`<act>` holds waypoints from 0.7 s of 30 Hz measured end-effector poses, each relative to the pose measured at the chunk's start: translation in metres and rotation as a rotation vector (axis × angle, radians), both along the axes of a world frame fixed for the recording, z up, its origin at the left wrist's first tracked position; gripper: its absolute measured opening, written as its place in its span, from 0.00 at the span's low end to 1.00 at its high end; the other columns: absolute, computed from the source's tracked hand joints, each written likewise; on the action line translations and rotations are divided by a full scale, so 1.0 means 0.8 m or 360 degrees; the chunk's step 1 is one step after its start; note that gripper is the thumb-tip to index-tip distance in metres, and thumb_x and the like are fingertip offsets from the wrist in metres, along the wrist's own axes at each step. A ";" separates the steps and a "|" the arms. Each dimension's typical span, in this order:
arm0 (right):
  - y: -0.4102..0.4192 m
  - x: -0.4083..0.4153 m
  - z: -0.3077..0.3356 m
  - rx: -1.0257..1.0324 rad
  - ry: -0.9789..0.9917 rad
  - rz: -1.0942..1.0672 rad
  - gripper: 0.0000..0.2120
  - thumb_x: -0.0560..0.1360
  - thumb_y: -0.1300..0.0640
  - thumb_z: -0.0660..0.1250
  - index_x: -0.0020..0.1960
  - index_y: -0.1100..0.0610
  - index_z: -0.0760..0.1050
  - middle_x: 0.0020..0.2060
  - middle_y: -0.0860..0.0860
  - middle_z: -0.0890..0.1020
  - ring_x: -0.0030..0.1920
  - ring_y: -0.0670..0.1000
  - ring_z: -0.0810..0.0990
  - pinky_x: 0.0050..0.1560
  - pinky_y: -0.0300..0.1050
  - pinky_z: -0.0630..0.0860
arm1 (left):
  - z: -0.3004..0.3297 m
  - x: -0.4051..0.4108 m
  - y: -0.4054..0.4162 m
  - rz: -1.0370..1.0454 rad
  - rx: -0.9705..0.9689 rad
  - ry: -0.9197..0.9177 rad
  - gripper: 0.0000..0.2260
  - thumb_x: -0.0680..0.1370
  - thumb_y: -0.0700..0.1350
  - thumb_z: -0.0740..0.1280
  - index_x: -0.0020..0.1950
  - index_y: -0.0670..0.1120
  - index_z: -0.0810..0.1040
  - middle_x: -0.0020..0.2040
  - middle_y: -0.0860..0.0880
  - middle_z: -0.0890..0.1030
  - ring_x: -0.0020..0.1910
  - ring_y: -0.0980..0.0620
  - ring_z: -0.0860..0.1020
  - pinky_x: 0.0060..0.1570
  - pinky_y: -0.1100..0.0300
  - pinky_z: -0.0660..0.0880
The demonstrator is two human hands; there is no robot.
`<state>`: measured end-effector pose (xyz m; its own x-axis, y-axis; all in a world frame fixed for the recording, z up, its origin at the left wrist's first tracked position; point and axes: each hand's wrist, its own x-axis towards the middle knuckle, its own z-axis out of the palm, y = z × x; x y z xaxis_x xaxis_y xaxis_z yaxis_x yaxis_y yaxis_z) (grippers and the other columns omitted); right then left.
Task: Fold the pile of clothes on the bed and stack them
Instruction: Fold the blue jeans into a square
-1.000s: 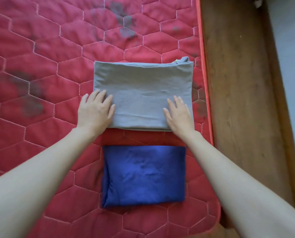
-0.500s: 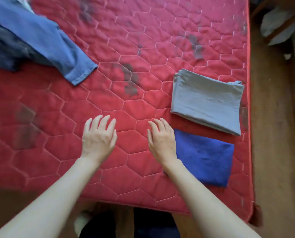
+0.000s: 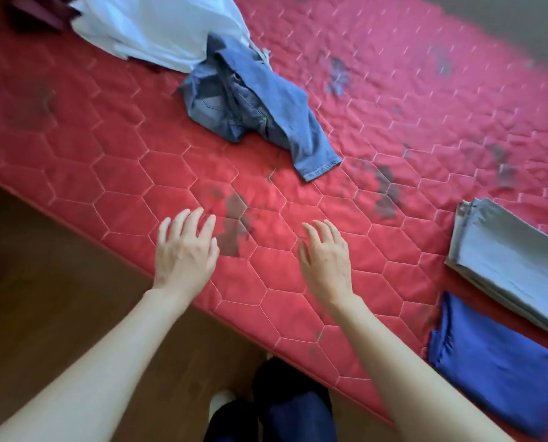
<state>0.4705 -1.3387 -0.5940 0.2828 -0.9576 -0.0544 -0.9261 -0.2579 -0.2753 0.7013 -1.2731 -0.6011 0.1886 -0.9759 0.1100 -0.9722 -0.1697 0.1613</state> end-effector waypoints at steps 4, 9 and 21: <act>-0.046 0.041 -0.006 -0.0039 -0.0008 0.0043 0.18 0.79 0.58 0.60 0.68 0.58 0.72 0.66 0.53 0.73 0.71 0.55 0.65 0.67 0.51 0.65 | 0.000 0.034 -0.039 0.0029 -0.0018 0.0006 0.17 0.76 0.42 0.67 0.64 0.41 0.78 0.64 0.39 0.76 0.65 0.39 0.72 0.65 0.39 0.66; -0.113 0.075 -0.033 0.0025 0.0019 0.0007 0.18 0.79 0.58 0.60 0.68 0.57 0.72 0.66 0.53 0.73 0.71 0.54 0.66 0.66 0.51 0.65 | -0.020 0.065 -0.106 0.0032 0.0084 0.0051 0.17 0.75 0.42 0.68 0.64 0.41 0.78 0.64 0.39 0.76 0.65 0.39 0.73 0.64 0.40 0.67; -0.294 0.151 -0.042 0.0061 0.0070 0.0053 0.18 0.80 0.53 0.59 0.68 0.58 0.71 0.66 0.53 0.73 0.70 0.54 0.66 0.64 0.51 0.64 | -0.033 0.135 -0.296 -0.0002 0.0156 0.0116 0.17 0.76 0.42 0.67 0.65 0.40 0.77 0.65 0.39 0.75 0.66 0.40 0.71 0.65 0.42 0.66</act>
